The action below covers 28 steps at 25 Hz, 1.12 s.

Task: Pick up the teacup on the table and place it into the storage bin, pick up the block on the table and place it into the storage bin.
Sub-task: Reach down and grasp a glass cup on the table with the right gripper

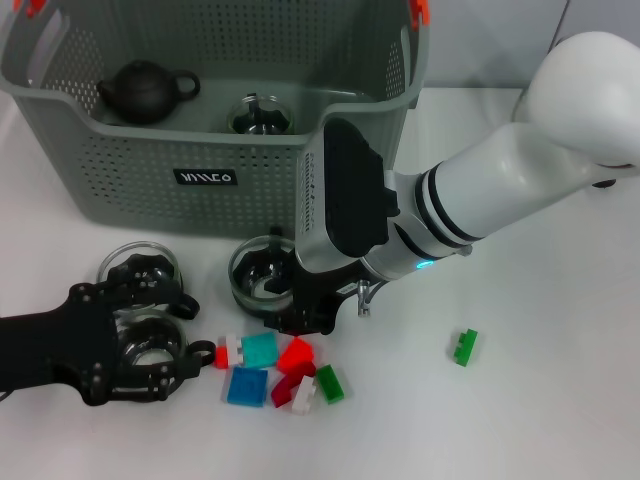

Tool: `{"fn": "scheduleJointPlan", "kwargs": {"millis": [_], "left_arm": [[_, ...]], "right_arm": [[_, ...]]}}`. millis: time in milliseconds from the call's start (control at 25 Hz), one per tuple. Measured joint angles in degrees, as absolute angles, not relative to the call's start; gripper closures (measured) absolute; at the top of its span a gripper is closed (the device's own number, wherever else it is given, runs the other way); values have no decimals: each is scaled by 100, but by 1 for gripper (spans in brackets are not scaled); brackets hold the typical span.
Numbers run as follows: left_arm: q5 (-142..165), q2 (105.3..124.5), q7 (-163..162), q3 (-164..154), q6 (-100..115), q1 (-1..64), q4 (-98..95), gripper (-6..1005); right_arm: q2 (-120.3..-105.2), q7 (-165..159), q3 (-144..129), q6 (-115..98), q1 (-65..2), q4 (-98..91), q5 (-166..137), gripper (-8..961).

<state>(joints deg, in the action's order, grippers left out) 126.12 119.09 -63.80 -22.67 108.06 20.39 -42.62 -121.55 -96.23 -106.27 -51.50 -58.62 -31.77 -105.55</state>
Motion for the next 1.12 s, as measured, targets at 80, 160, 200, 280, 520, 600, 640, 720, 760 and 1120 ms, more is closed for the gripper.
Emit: {"fn": "scheduleJointPlan", "kwargs": {"millis": [80, 160, 200, 280, 520, 600, 640, 720, 760, 1120], "left_arm": [[12612, 11909, -6381, -2267, 10798, 2038, -4262, 96], [12612, 11909, -6381, -2267, 10795, 2034, -4258, 96], [12612, 11909, -6381, -2267, 10794, 2032, -4256, 96], [12612, 11909, -6381, -2267, 10792, 2031, -4255, 96], [12612, 11909, -6381, -2267, 10792, 2030, -4253, 96], [12612, 11909, -6381, -2267, 10787, 2030, -4254, 96], [12612, 11909, -6381, -2267, 10784, 2030, -4252, 96], [12612, 11909, -6381, -2268, 10780, 2032, -4246, 96], [12612, 11909, -6381, -2268, 10777, 2034, -4240, 96], [12612, 11909, -6380, -2267, 10773, 2039, -4236, 96]], "right_arm": [[-12155, -9630, -10626, -5151, -5862, -3173, -10555, 420], [-12155, -9632, -10626, -5154, -5862, -3173, -10555, 515], [-12155, -9634, -10626, -5155, -5862, -3173, -10555, 562], [-12155, -9636, -10626, -5156, -5862, -3173, -10555, 558], [-12155, -9631, -10626, -5154, -5866, -3141, -10561, 549], [-12155, -9609, -10626, -5153, -5875, -3105, -10564, 548], [-12155, -9598, -10626, -5151, -5878, -3094, -10564, 547], [-12155, -9604, -10626, -5111, -5876, -3092, -10564, 549], [-12155, -9618, -10626, -5090, -5872, -3092, -10563, 550], [-12131, -9754, -10626, -5102, -5911, -3086, -10550, 588]]}}
